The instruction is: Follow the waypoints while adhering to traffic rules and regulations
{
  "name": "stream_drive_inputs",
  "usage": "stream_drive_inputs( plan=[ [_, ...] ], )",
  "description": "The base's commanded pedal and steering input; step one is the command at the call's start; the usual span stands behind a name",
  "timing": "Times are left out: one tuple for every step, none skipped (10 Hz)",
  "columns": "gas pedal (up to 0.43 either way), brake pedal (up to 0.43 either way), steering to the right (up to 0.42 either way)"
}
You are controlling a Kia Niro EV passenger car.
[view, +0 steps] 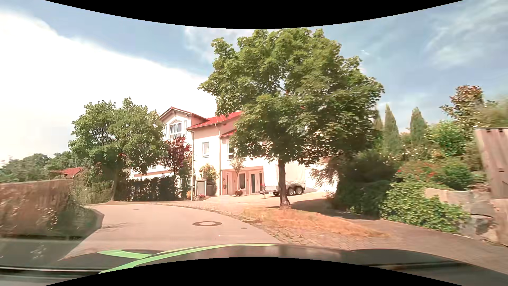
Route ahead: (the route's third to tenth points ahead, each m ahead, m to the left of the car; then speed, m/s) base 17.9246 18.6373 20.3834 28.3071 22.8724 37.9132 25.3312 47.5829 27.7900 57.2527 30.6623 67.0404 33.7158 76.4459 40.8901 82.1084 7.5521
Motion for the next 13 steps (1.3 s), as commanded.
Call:
stream_drive_inputs(
  plan=[
    [0.0,0.061,-0.181],
    [0.0,0.067,-0.194],
    [0.0,0.079,-0.21],
    [0.0,0.091,-0.219],
    [0.0,0.091,-0.223],
    [0.0,0.091,-0.23],
    [0.0,0.104,-0.235],
    [0.0,0.11,-0.244],
    [0.0,0.11,-0.254],
    [0.0,0.11,-0.258],
    [0.0,0.11,-0.262],
    [0.0,0.11,-0.267],
    [0.0,0.104,-0.275]
  ],
)
